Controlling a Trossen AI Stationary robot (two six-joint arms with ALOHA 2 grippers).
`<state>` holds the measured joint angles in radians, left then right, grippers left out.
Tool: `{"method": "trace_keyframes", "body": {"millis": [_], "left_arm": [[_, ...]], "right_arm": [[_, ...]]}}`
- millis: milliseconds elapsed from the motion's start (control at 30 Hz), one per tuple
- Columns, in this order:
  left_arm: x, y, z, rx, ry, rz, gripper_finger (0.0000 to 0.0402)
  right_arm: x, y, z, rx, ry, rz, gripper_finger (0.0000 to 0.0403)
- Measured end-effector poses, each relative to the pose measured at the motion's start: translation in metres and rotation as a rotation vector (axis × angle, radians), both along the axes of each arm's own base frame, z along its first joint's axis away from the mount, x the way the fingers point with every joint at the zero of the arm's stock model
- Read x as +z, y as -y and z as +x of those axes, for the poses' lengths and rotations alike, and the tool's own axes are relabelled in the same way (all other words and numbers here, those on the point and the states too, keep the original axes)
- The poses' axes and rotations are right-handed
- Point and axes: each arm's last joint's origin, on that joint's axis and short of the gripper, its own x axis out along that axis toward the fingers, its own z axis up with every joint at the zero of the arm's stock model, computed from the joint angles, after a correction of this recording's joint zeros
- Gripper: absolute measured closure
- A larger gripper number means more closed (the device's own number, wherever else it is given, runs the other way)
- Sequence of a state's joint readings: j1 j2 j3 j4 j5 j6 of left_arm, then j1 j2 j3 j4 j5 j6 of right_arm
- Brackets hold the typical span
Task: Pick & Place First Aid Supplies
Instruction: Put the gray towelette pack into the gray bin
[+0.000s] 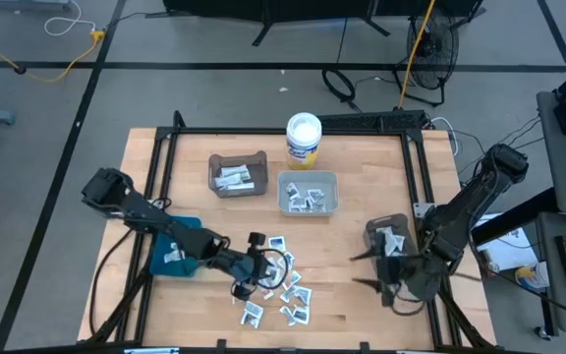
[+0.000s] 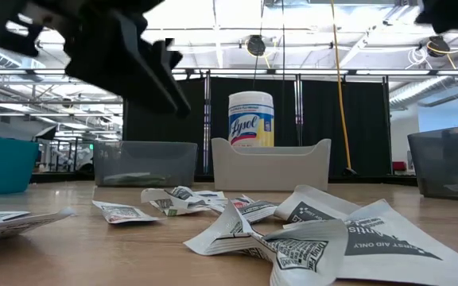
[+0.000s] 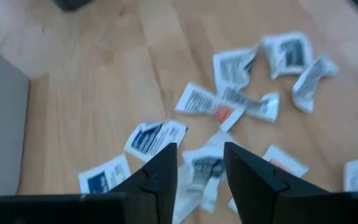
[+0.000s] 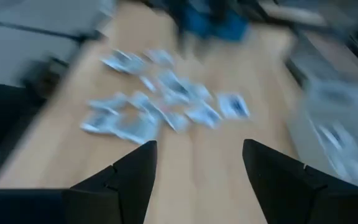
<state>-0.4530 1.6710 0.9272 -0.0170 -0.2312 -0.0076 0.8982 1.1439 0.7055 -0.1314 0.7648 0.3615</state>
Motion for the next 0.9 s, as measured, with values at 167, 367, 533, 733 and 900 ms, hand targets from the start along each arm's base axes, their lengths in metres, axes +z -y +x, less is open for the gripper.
{"method": "trace_keyframes", "body": {"millis": [167,367,533,733,900], "left_arm": [[-0.013,-0.006,0.005,0.002,-0.052,0.005,0.0224],[-0.020,-0.007,0.009,-0.024,-0.068,-0.027,0.0188],[-0.021,-0.007,0.010,-0.025,-0.064,-0.032,0.0183],[-0.028,-0.010,0.016,-0.036,-0.067,-0.053,0.0189],[-0.045,-0.012,0.021,-0.050,-0.098,-0.030,0.0190]], "right_arm": [[-0.005,-0.004,0.003,0.179,0.163,-0.030,0.0166],[-0.022,0.010,0.005,0.204,0.262,-0.023,0.0167],[-0.034,0.022,0.007,0.234,0.291,0.028,0.0167],[-0.040,0.029,0.005,0.231,0.320,0.009,0.0171],[-0.042,0.030,0.004,0.233,0.327,-0.001,0.0171]]}}
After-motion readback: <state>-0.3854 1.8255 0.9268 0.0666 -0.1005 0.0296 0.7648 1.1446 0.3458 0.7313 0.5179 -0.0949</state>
